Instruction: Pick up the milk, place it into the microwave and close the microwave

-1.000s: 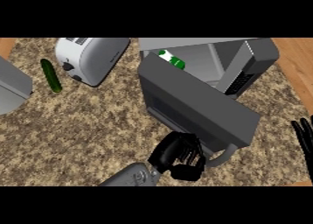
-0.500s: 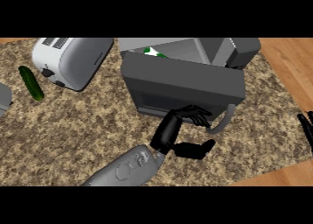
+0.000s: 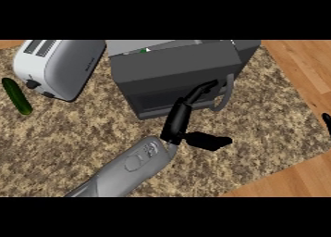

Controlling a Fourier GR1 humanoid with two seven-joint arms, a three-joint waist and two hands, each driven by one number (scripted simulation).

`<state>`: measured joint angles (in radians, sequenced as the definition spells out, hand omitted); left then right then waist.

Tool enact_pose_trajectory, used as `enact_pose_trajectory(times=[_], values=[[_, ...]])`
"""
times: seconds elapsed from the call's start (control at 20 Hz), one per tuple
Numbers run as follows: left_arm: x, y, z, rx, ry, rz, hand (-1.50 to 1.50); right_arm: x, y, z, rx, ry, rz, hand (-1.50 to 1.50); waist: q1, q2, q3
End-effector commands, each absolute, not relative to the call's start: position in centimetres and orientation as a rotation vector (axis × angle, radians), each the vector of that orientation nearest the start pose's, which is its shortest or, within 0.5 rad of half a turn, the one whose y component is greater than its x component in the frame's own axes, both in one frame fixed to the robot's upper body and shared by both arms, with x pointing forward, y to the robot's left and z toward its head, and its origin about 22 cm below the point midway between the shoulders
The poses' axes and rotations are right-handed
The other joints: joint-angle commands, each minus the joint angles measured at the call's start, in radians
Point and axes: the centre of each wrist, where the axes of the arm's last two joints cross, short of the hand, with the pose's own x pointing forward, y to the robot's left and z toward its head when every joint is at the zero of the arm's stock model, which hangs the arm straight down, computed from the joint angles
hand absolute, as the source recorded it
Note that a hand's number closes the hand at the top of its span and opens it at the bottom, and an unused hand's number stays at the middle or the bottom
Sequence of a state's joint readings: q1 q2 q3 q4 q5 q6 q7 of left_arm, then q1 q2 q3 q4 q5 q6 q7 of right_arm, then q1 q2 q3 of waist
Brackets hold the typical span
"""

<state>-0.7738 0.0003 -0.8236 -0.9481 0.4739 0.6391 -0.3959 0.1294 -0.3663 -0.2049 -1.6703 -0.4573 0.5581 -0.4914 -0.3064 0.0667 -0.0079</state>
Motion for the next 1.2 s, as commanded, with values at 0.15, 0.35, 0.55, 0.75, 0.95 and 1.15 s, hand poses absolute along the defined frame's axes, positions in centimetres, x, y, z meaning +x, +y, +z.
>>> enact_pose_trajectory(times=[0.15,0.35,0.55,0.75,0.95,1.15], values=[[33.1,0.2,4.2,-0.140,-1.953,-0.328,-1.50,21.5,-35.9,5.7,0.490,-2.114,0.217,-1.50,-0.036,0.016,0.003],[33.8,0.4,4.3,-0.121,-1.953,-0.303,-1.50,21.9,-36.0,6.5,0.519,-2.133,0.215,-1.50,-0.054,0.025,0.002],[34.1,0.2,4.6,-0.115,-1.973,-0.300,-1.50,22.5,-36.1,7.4,0.555,-2.139,0.237,-1.50,-0.070,0.027,0.004],[34.6,0.2,4.9,-0.116,-1.981,-0.287,-1.50,22.7,-36.1,7.8,0.577,-2.132,0.244,-1.50,-0.082,0.028,0.004],[35.0,0.2,5.1,-0.104,-1.993,-0.273,-1.50,23.4,-36.2,8.9,0.567,-2.149,0.267,-1.50,-0.079,0.033,0.003],[35.0,0.3,4.9,-0.106,-1.993,-0.259,-1.50,23.4,-36.9,9.3,0.553,-2.130,0.282,-1.50,-0.096,0.034,0.004]])
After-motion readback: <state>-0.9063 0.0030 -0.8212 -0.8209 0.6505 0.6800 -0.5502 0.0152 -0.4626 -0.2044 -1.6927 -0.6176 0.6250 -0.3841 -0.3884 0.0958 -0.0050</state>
